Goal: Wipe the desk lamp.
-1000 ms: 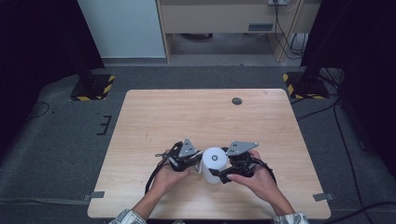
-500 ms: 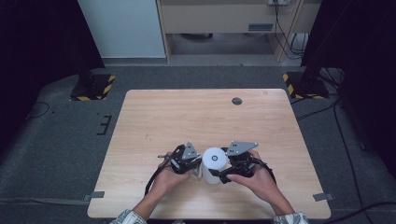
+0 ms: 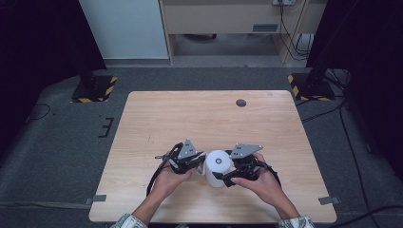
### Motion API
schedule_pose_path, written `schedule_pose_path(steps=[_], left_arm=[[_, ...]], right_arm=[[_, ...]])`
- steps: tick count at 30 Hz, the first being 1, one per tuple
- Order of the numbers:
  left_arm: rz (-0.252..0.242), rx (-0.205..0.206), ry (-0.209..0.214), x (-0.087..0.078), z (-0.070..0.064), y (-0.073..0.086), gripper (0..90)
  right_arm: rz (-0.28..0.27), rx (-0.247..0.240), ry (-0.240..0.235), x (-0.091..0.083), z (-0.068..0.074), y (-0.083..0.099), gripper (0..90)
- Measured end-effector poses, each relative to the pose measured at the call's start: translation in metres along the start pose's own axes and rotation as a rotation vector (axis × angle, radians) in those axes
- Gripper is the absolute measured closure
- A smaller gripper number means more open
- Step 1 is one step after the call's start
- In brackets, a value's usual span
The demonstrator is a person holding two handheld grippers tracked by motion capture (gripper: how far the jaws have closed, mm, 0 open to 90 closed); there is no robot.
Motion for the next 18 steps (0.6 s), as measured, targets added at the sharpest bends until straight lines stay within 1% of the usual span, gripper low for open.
schedule_pose_path(steps=[2, 4, 6, 7, 10, 11, 12, 13, 15, 17, 18], left_arm=[[0.030, 0.026, -0.005, 0.007, -0.002, 0.004, 81.8], [0.055, 0.036, -0.005, 0.013, -0.003, 0.008, 81.8], [0.070, 0.049, -0.007, 0.016, -0.004, 0.010, 81.8], [0.072, 0.048, -0.009, 0.017, -0.004, 0.010, 81.8], [0.048, 0.039, -0.010, 0.013, -0.003, 0.007, 81.9], [0.026, 0.012, -0.005, 0.008, -0.002, 0.003, 81.9], [0.007, 0.001, -0.003, 0.005, -0.001, 0.001, 81.9], [-0.027, -0.018, 0.000, 0.000, 0.001, -0.004, 81.9], [-0.062, -0.035, 0.002, -0.007, 0.004, -0.010, 81.9], [-0.070, -0.033, 0.001, -0.008, 0.004, -0.011, 81.9], [-0.065, -0.029, 0.001, -0.007, 0.004, -0.010, 81.9]], right_arm=[[0.001, 0.001, 0.000, 0.000, 0.000, 0.000, 9.4], [0.000, 0.001, 0.001, 0.000, 0.000, 0.000, 9.4], [0.002, 0.003, 0.003, 0.000, 0.001, 0.000, 9.4], [0.004, 0.003, 0.003, 0.000, 0.001, 0.000, 9.4], [0.002, 0.002, 0.001, 0.000, 0.000, 0.000, 9.4], [0.002, 0.002, 0.001, 0.000, 0.000, 0.000, 9.4], [0.002, 0.002, 0.001, 0.000, 0.000, 0.000, 9.4], [0.001, 0.002, 0.001, -0.001, 0.000, 0.000, 9.4], [0.002, 0.001, 0.001, -0.001, 0.000, 0.000, 9.4], [0.002, 0.001, 0.001, -0.001, 0.000, 0.000, 9.4], [0.002, 0.001, 0.001, -0.001, 0.000, 0.000, 9.4]])
Point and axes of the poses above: each handheld gripper's, and its own axes: x roughly forward along the jaws, y roughly out of its underside, z roughly to its left, the point moved 1 cm from there along x, roughly forward along the jaws, and after that the axes turned 12 degrees about -y, right-handed, at the moved point
